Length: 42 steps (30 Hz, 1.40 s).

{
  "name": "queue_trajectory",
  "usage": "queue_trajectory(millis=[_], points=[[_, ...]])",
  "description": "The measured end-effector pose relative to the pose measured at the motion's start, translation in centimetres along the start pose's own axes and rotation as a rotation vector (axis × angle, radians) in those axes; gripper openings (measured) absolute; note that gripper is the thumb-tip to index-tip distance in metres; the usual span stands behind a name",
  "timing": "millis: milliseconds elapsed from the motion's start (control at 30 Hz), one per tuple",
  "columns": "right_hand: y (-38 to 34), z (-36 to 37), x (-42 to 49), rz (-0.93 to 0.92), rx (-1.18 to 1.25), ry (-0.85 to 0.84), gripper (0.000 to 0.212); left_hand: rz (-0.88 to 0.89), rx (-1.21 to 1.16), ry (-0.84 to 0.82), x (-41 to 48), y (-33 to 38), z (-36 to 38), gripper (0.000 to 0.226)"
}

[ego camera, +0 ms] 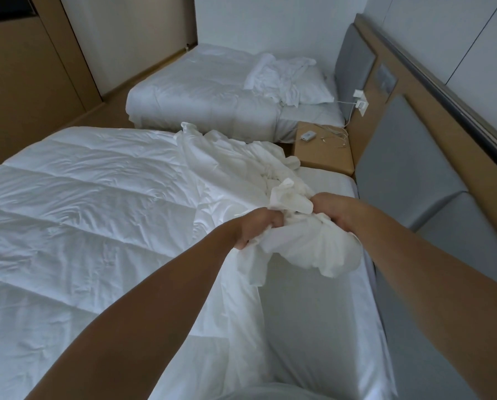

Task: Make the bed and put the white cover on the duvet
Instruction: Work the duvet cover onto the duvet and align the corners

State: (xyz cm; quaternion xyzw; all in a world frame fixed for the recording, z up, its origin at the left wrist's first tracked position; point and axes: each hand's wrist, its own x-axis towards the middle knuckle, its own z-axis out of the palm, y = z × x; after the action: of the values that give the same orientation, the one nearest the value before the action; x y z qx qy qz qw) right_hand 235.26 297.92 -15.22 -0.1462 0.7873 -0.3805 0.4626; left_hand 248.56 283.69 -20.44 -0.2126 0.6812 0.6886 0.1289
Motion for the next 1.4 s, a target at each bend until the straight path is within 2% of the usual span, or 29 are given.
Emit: queue_trajectory(millis=[67,133,200,267,333,400,467,533,633,700,767,867,900,967,1000,1067,1167,1233,1300,1400], points=[[0.9,-0.1,-0.1,0.039,-0.036,-0.045,0.018,0.016,0.06,0.028,-0.1,0.4,-0.4,0.028],[0.8,0.3,-0.4,0.057,0.047,-0.08,0.033,0.006,0.027,0.057,0.0,0.6,-0.7,0.049],[0.6,0.7,-0.4,0.012,0.018,-0.105,0.025,0.02,-0.029,0.091,0.1,0.8,-0.9,0.057],[0.5,0.6,-0.9,0.013,-0.115,-0.12,0.034,0.049,-0.067,0.121,0.4,0.9,-1.1,0.051],[1.2,0.4,-0.6,0.104,-0.137,-0.311,0.067,0.09,-0.09,0.131,0.4,1.3,-1.1,0.033],[1.7,0.1,0.5,0.137,-0.335,-0.386,0.077,0.097,-0.081,0.127,0.6,1.4,-1.5,0.017],[1.6,-0.1,0.8,0.093,-0.463,-0.32,0.075,0.072,-0.064,0.125,0.6,1.1,-2.0,0.025],[1.3,-0.9,0.8,0.014,-0.414,-0.286,0.067,0.019,-0.022,0.063,0.6,0.8,-2.4,0.038],[1.1,-2.4,0.7,-0.138,-0.309,-0.21,0.035,-0.069,0.109,-0.041,0.2,1.1,-1.8,0.023],[0.9,-3.1,0.6,-0.221,-0.252,-0.148,0.019,-0.087,0.248,-0.141,0.2,1.6,-0.7,0.041],[0.6,-3.6,0.3,-0.23,-0.189,-0.113,0.02,0.0,0.311,-0.166,0.8,1.8,0.1,0.055],[0.3,-4.6,0.5,-0.299,-0.296,0.006,0.017,0.176,0.192,-0.104,0.9,2.5,0.7,0.039],[0.0,-4.6,0.2,-0.319,-0.378,0.024,0.024,0.201,0.155,-0.075,1.0,2.7,0.7,0.037],[-0.1,-4.7,-0.3,-0.273,-0.448,-0.032,0.058,0.221,0.098,-0.024,1.4,2.6,0.6,0.034],[0.1,-4.9,-0.1,-0.21,-0.445,-0.081,0.074,0.221,0.083,-0.012,1.5,2.6,0.6,0.024],[0.5,-4.8,0.1,-0.12,-0.586,-0.145,0.091,0.225,0.06,-0.004,1.6,2.7,0.5,0.008],[0.9,-4.9,1.1,-0.1,-0.787,-0.095,0.098,0.195,0.066,0.009,1.5,2.7,0.3,0.02],[0.8,-5.3,1.5,-0.121,-0.739,-0.057,0.085,0.157,0.006,0.004,1.7,2.6,0.0,0.034],[0.5,-5.7,1.4,-0.166,-0.753,0.015,0.069,0.121,-0.186,-0.046,2.1,2.3,-1.0,0.05],[0.1,-5.3,1.1,-0.271,-0.984,0.127,0.052,0.039,-0.393,-0.173,2.5,2.6,-1.8,0.083]])
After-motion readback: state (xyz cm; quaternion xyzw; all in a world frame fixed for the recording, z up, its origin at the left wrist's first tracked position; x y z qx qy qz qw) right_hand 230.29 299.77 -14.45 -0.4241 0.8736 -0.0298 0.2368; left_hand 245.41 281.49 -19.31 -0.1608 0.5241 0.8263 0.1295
